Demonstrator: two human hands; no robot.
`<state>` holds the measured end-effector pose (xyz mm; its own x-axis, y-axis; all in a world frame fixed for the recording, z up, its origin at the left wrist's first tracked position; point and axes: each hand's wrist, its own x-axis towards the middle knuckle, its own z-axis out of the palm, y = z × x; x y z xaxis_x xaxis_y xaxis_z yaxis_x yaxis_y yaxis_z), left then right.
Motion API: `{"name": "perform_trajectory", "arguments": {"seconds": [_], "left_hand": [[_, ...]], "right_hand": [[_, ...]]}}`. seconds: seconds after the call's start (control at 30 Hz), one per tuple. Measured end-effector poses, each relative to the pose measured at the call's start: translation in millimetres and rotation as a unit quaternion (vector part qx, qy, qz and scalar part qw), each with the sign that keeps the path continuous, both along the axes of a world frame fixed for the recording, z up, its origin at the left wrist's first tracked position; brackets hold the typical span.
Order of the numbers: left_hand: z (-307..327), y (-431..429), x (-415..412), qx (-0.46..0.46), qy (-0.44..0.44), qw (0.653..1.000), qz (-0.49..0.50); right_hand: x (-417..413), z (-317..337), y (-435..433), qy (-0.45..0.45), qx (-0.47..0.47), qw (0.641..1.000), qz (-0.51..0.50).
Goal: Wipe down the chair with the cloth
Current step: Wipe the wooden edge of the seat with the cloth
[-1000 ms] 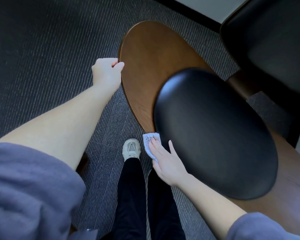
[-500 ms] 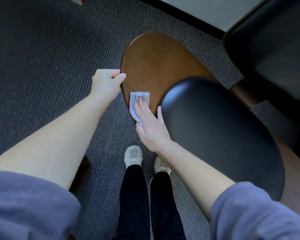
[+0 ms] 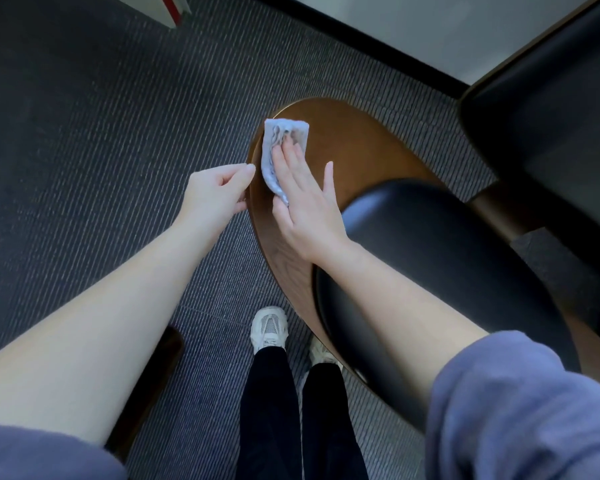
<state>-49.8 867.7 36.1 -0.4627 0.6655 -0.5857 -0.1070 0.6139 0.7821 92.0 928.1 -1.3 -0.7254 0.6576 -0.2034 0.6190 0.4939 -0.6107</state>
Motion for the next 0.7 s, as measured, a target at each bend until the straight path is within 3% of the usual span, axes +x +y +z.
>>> {"name": "perform_trajectory", "arguments": {"seconds": [0.4, 0.5, 0.7], "left_hand": [[-5, 48, 6, -0.009, 0.164, 0.986, -0.022], [-11, 52, 16, -0.036, 0.191, 0.981, -0.018], [-28, 47, 25, -0.005, 0.299, 0.954, -0.007]], "right_hand": [[-5, -10, 57, 0.020, -0.062, 0.988, -0.138], [3, -18, 68, 0.003, -0.073, 0.983, -0.169], [33, -41, 91, -0.056, -0.116, 0.965, -0.228]]}}
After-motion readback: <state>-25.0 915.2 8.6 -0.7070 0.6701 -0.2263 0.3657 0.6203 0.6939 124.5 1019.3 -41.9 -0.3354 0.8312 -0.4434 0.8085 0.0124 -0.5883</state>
